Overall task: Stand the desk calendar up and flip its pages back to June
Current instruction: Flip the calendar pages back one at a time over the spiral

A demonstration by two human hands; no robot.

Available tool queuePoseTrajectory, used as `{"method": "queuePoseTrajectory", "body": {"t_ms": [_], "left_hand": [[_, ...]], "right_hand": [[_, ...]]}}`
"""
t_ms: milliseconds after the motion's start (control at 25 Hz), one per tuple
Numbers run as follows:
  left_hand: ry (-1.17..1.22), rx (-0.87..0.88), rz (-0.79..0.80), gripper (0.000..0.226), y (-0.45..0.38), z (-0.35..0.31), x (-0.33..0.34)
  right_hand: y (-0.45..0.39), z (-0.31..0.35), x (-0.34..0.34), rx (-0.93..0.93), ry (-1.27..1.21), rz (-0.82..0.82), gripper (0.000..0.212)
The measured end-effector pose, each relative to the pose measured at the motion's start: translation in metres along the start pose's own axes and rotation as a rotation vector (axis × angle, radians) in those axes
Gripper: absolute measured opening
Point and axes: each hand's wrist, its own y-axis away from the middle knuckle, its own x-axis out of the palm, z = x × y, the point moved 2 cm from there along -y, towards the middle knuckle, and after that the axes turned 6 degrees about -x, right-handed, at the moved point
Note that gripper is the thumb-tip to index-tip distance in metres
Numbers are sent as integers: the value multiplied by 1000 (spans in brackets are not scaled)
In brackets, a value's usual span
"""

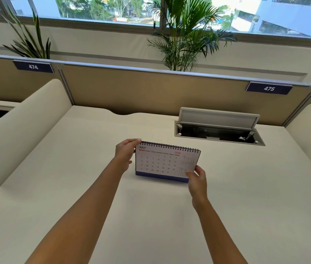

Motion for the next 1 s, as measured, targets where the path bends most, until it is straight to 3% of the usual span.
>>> {"method": "queuePoseTrajectory", "body": {"t_ms": [360,560,680,880,1000], "left_hand": [[-19,-14,3,23,1,-1,-1],[-19,-17,1,25,2,-1,-1],[-20,-17,7,23,2,-1,-2],[-33,-17,13,23,3,-1,-3],[-44,-20,21,25,3,-1,-5]], "right_hand": [[18,-12,0,-131,190,-56,53],[23,-16,-12,-216,146,-218,26],[21,-14,-19,-252,181,-263,21],[17,-18,-23,-220,169,-213,14],[15,-19,-22,-119,30,-76,6]]}}
